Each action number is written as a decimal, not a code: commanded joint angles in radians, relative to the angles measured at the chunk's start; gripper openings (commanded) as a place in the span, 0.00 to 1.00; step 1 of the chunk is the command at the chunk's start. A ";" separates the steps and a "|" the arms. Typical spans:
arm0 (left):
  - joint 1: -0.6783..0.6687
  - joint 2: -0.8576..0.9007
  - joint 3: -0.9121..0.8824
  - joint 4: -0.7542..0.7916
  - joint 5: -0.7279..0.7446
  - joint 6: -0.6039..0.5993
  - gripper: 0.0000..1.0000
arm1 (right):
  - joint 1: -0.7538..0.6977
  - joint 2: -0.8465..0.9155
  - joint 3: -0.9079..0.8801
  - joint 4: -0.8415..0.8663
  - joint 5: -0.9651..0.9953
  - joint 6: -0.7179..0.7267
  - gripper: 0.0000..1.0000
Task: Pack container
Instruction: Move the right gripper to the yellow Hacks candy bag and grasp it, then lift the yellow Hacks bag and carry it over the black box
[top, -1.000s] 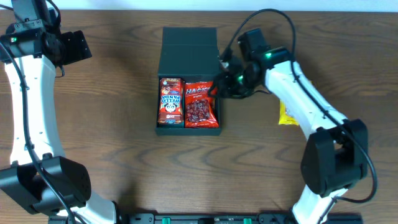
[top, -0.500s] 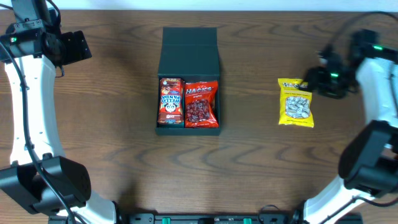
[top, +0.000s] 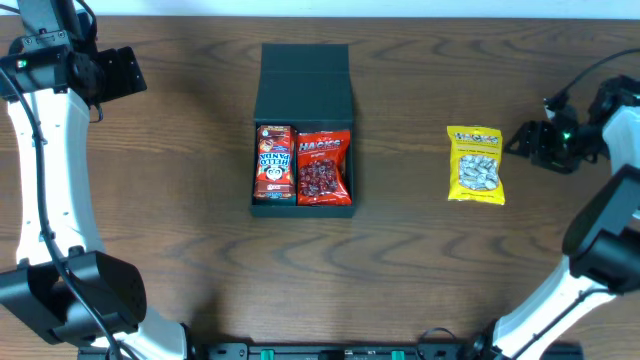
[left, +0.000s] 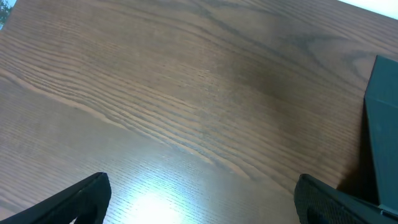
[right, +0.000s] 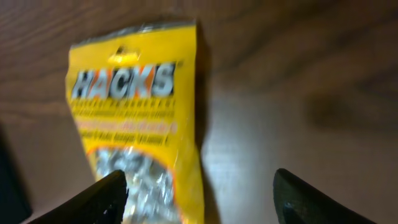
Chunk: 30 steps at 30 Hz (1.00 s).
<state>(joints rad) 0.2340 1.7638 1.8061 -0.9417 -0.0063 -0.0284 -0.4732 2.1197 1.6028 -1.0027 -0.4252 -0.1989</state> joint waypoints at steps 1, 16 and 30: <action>0.004 0.009 0.003 -0.005 0.000 0.003 0.95 | 0.010 0.047 0.006 0.015 -0.064 0.038 0.75; 0.004 0.009 0.003 -0.004 0.000 -0.002 0.95 | 0.124 0.158 0.006 0.034 -0.161 0.037 0.24; 0.004 0.009 0.003 -0.003 0.000 -0.002 0.95 | 0.179 0.158 0.270 -0.040 -0.540 0.138 0.02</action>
<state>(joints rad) 0.2340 1.7638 1.8061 -0.9417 -0.0063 -0.0284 -0.3172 2.2868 1.7741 -1.0348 -0.8062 -0.1280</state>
